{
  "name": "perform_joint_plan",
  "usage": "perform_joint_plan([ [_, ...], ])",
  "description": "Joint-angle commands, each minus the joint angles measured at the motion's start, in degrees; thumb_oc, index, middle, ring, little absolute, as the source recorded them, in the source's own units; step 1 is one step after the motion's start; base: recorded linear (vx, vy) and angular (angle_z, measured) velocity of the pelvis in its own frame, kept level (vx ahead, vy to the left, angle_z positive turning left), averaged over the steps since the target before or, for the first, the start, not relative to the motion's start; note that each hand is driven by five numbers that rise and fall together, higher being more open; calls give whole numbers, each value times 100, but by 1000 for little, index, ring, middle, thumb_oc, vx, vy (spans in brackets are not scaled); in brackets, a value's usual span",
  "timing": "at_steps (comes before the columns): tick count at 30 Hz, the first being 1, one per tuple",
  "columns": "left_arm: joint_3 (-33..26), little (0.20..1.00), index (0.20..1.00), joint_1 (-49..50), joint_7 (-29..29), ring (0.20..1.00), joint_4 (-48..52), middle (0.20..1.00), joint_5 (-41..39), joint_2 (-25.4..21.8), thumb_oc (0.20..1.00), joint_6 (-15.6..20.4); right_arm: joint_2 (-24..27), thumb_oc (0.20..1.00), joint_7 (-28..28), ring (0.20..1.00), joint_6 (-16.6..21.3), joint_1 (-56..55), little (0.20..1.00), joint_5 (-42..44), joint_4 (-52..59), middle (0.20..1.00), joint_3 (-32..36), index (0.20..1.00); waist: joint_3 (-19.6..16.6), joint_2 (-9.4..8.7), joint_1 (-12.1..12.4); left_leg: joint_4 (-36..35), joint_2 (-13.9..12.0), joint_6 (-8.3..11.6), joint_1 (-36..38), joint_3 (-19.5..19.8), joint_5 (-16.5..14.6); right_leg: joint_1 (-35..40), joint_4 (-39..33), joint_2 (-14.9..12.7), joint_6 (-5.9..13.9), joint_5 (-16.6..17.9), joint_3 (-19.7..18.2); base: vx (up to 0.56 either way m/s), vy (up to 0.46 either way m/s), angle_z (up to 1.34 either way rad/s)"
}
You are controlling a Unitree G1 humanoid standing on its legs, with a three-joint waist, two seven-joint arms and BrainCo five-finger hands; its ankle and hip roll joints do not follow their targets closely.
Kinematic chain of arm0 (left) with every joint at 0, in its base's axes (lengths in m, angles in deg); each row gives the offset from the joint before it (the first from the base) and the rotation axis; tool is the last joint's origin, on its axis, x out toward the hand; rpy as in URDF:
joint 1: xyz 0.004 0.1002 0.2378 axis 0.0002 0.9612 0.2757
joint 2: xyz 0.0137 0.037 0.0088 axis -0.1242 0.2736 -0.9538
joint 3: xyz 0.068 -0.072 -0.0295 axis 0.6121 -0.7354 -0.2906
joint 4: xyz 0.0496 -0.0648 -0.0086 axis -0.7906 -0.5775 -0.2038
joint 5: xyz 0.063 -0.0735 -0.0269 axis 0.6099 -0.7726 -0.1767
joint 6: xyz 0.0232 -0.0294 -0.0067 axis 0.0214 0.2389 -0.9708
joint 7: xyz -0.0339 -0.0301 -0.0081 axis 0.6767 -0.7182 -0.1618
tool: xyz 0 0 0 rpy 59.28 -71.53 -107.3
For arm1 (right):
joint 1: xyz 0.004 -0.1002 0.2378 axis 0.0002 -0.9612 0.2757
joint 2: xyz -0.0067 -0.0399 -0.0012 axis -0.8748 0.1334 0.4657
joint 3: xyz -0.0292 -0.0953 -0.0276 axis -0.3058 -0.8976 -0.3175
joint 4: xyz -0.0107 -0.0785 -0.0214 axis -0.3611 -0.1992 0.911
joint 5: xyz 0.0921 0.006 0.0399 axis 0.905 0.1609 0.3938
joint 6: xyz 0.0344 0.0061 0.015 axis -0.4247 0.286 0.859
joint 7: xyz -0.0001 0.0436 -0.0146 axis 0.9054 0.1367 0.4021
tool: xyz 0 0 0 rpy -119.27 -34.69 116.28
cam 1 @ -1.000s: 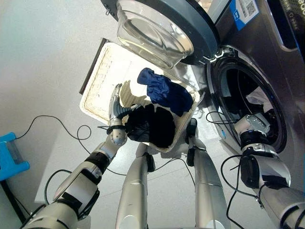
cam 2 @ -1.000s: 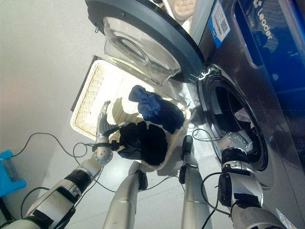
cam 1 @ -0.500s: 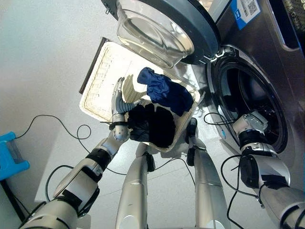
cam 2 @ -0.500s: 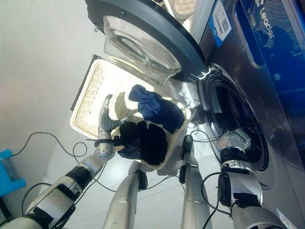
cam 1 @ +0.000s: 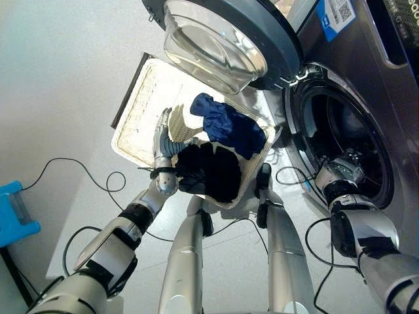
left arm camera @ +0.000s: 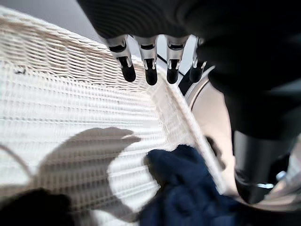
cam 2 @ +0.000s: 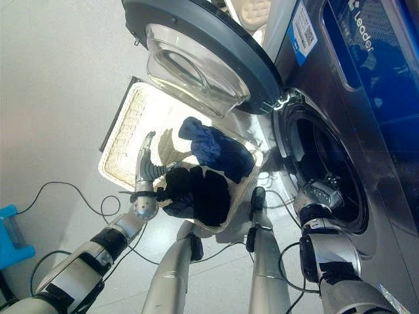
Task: Put the clothes into the washing machine.
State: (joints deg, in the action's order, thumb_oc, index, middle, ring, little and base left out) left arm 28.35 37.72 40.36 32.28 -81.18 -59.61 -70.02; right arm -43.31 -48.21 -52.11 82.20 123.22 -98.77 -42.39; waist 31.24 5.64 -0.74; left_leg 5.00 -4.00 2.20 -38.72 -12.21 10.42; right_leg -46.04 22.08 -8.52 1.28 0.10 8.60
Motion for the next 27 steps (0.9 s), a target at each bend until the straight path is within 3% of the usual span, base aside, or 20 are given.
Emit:
perform_joint_plan([
  [1, 125, 1000, 1000, -280, 12, 1000, -130, 1000, 775, -87, 1000, -639, 353, 1000, 548, 1000, -149, -142, 1000, -1754, 251, 1000, -408, 1000, -145, 162, -103, 654, 391, 254, -211, -149, -748, 59, -285, 12, 595, 352, 434, -24, 74, -1],
  [9, 680, 1000, 1000, -668, 49, 1000, -256, 1000, 1833, -322, 1000, -1213, -89, 1000, 802, 1000, -98, -668, 1000, -2782, 842, 1000, -1052, 1000, -145, 176, -291, 608, 325, 299, -261, -340, -714, -46, -338, 91, 598, 306, 297, -1, 59, -3],
  [16, 1529, 1000, 1000, -1239, 278, 1000, -580, 1000, 2771, -374, 1000, -1589, -418, 1000, 329, 1000, -98, -1017, 1000, -2752, 1343, 1000, -1603, 1000, -145, 165, -590, 530, 232, 405, -329, -634, -590, -169, -519, 212, 616, 409, 75, -6, 113, -16],
  [27, 2380, 1000, 1000, -1825, 1122, 1000, -985, 1000, 3152, -417, 1000, -1522, -454, 1000, -107, 1000, -118, -1037, 1000, -2316, 1374, 1000, -1792, 1000, -145, 151, -813, 560, 116, 498, -436, -873, -492, -276, -593, 277, 625, 484, -96, 8, 43, -14],
])
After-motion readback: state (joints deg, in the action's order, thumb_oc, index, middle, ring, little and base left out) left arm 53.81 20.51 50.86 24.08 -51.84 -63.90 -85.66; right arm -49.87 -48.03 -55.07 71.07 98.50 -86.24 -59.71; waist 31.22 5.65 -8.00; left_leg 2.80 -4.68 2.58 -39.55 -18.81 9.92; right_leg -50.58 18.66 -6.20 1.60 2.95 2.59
